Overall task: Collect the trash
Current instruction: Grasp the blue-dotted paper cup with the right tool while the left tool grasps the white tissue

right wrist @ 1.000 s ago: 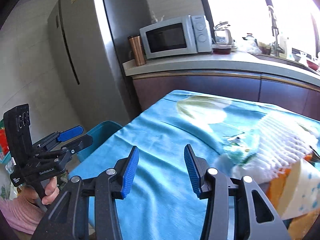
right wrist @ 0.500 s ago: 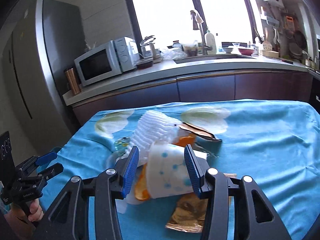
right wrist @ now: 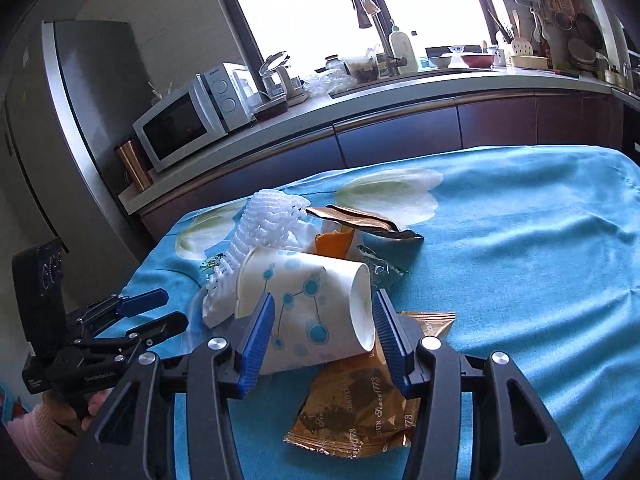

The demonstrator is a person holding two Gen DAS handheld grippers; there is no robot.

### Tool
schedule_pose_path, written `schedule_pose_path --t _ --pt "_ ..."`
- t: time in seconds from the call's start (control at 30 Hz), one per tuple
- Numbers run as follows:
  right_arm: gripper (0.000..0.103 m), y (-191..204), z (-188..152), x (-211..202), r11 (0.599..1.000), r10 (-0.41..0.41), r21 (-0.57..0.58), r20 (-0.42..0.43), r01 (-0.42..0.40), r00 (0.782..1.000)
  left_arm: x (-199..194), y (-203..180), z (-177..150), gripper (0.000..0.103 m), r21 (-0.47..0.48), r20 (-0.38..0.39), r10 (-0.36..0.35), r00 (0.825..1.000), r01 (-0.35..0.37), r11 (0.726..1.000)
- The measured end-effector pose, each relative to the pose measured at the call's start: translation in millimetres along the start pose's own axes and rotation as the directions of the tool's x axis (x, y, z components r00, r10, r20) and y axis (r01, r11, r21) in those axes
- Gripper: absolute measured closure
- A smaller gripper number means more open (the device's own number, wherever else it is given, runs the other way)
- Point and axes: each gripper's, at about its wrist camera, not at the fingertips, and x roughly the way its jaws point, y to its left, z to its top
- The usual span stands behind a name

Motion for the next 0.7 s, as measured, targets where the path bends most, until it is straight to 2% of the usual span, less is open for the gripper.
schedule_pose_path --t 0.07,0.13,0.17,0.23,0.27,0.33,0.4,0.47,0.7 --pt "0.055 -3 0 1 1.000 0.015 0.012 -0.004 -0.015 1.000 8 0 4 0.038 -0.001 -0.019 -0.001 1.000 0.001 1.000" --pt "0.065 -5 0 1 0.999 0.029 0.015 -0.008 -0.029 1.000 15 1 8 0.043 -0.004 -0.035 -0.013 0.999 0.013 1.000" --pt "0.066 -5 0 1 0.999 0.038 0.015 -0.011 -0.037 0.999 19 2 9 0.044 -0.007 -0.046 -0.022 0.999 0.022 1.000" --pt "0.074 -6 -1 1 0.999 0.050 0.017 -0.015 -0.050 0.999 27 2 12 0.059 -0.021 -0.070 -0.045 0.997 0.043 0.999" --pt "0.075 -6 -2 1 0.998 0.053 0.018 -0.013 -0.053 0.999 32 3 13 0.062 -0.030 -0.086 -0.062 0.994 0.060 0.998" --pt "0.081 -7 -2 -1 0.998 0.067 0.018 -0.009 -0.067 0.998 38 4 13 0.085 -0.042 -0.109 -0.078 0.991 0.074 0.996" --pt "0.085 -8 -3 -3 0.997 0.077 0.018 -0.005 -0.077 0.997 41 4 12 0.098 -0.052 -0.116 -0.087 0.989 0.082 0.995" --pt "0.089 -8 -3 -6 0.996 0.088 0.016 0.000 -0.088 0.996 38 5 12 0.098 -0.061 -0.104 -0.091 0.990 0.085 0.994" --pt "0.091 -5 -2 -17 0.990 0.137 0.015 0.012 -0.138 0.990 12 7 5 0.099 -0.076 -0.068 -0.108 0.992 0.103 0.992"
